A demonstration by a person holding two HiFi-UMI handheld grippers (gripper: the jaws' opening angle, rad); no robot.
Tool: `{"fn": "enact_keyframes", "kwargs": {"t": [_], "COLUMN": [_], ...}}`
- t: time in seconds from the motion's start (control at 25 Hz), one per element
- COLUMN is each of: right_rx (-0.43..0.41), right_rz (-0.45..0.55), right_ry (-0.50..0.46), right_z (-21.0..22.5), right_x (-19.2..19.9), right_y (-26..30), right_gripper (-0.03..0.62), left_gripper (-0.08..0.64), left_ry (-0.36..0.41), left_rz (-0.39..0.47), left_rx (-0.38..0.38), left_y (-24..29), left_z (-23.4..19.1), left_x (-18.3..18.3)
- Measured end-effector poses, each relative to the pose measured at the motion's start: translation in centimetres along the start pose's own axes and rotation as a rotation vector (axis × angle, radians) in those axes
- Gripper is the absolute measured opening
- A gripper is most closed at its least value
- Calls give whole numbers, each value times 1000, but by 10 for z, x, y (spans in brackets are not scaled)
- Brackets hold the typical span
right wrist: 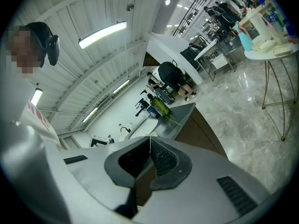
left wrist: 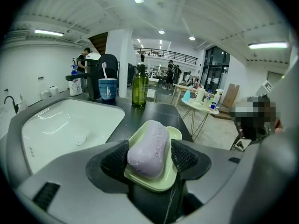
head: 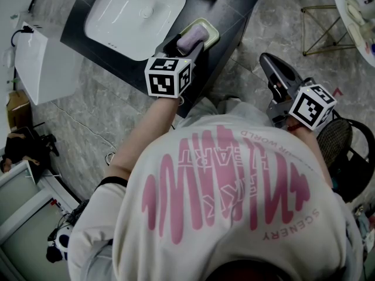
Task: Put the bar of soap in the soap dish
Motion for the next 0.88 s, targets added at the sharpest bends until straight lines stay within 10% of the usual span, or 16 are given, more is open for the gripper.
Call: {"fn": "enact_keyframes", "kwargs": {"t": [0.88], "right_rx": [17], "right_rz": [47], "right_ry": [-51], "right_z": [5], "right_x": [-27], "right_y": [-13], "right_gripper": [18], "left_gripper": [272], "left_ry": [-139], "left_rz": [131], "left_rx": [-21], "left_y": [-37], "left_z": [-2], "left_x": [-4]}}
Point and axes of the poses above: the fingertips, and each gripper's own axes: y forward along the fingers, z to its right, x out of its underside, the point moved 3 cm from there along -y, backward along the fingers
